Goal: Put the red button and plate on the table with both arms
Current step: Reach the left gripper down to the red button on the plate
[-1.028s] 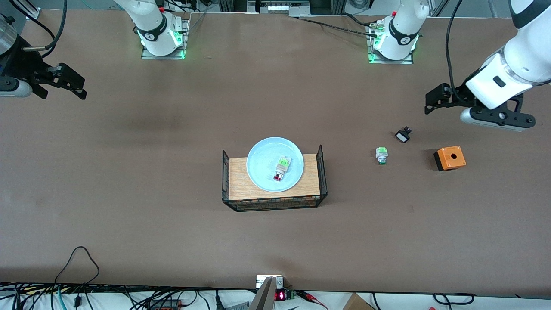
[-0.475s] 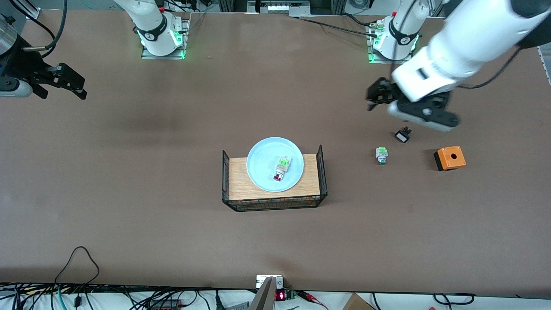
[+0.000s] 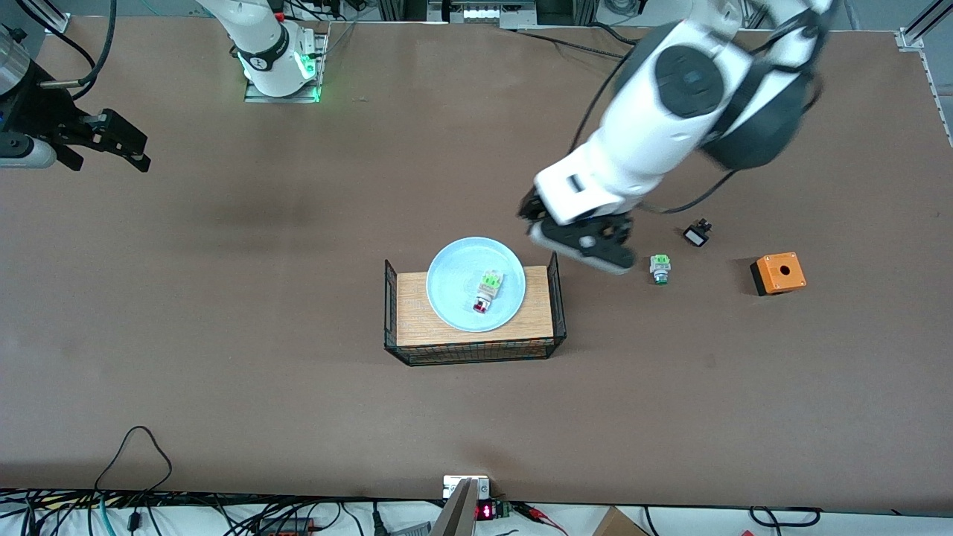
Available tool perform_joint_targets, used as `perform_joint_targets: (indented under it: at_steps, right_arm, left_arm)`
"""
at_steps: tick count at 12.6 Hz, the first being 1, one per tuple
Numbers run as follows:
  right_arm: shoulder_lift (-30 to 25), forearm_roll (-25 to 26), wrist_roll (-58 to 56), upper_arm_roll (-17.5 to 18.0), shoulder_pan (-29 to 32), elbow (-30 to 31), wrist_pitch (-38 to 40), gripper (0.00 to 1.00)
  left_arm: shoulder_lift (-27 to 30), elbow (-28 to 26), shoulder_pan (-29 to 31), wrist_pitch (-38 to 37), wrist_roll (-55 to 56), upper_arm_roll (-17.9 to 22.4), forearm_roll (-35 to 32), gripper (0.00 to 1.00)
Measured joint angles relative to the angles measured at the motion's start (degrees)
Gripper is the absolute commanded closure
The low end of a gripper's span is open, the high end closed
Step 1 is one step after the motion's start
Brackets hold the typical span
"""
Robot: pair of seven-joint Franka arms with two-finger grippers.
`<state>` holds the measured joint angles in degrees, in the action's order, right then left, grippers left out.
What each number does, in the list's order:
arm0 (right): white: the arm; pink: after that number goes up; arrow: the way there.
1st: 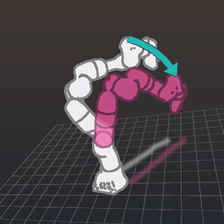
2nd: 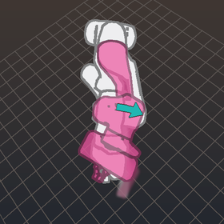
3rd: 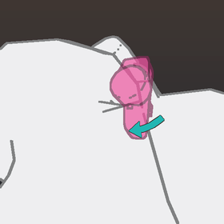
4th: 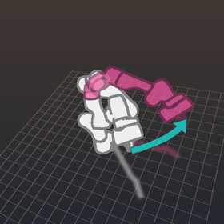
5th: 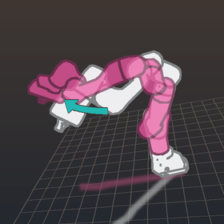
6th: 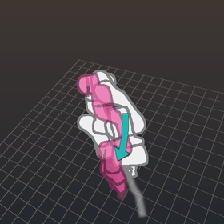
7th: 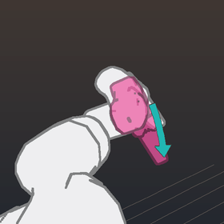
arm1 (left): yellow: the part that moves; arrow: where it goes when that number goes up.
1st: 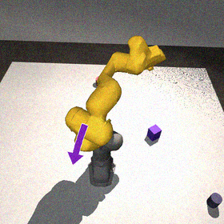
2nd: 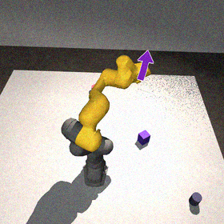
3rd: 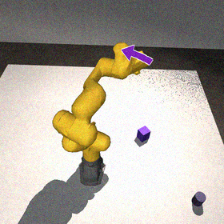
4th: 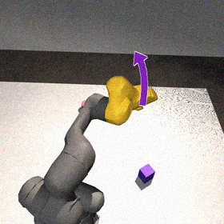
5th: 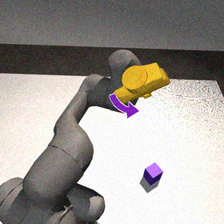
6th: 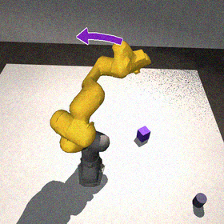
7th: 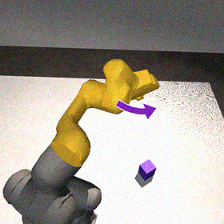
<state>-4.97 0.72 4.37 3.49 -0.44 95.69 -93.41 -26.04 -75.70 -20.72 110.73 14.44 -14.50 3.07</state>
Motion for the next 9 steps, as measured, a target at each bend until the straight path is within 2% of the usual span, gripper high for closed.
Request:
perform_joint_targets:
  at_steps: [4,9]
  right_arm:
    - [0.0,0.0,0.0,0.0,0.0,0.0,0.0,0.00]
    - [0.2,0.0,0.1,-0.3,0.2,0.0,-0.1,0.00]
  left_arm:
    - [-7.4,0.6,-4.8,10.2,0.0,0.2,-0.7,0.00]
    - [-12.0,0.9,-6.1,13.2,-0.1,0.5,-5.6,0.00]
